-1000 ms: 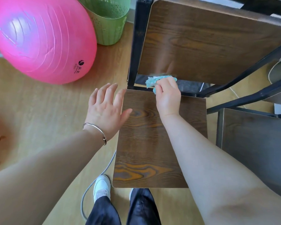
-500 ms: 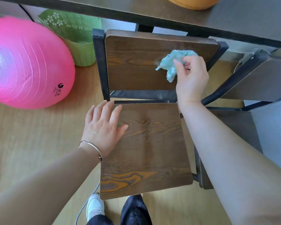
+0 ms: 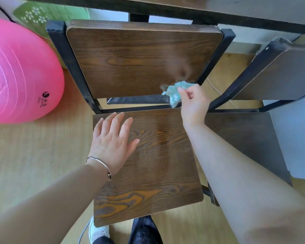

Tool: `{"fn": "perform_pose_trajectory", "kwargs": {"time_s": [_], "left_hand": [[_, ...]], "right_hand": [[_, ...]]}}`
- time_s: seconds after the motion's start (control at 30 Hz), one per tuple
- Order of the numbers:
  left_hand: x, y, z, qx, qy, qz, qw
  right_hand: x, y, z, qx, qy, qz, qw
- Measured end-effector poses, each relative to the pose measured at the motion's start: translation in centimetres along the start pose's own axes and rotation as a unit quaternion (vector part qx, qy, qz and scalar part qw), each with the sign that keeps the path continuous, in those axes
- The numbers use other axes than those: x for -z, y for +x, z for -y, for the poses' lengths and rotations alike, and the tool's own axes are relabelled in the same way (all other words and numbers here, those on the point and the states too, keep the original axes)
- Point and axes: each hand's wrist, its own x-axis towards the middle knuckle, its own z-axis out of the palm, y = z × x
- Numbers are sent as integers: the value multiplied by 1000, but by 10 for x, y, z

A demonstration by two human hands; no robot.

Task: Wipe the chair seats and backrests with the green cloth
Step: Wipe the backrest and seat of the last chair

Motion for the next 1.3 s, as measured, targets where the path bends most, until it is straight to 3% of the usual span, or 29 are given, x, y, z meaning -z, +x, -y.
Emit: {"fn": "perform_pose_trajectory", "kwargs": {"time_s": [0.17, 0.43, 0.63, 0.93, 1.3], "left_hand": [[-2, 6, -6, 2, 12, 16, 1000], [15, 23, -22, 0, 20, 0, 1000], [18, 38, -27, 3, 20, -24, 1000], [-2, 39, -22, 23, 3, -5, 1000], [-12, 30, -17, 48, 4, 18, 999]], "right_hand": [[3, -3, -1, -16, 1, 37, 999], [63, 54, 68, 94, 52, -82, 991], [68, 59, 71, 130, 62, -90, 985], [-1, -1, 35, 83, 72, 6, 994], [-27, -23, 14, 1, 52, 46, 998]]}}
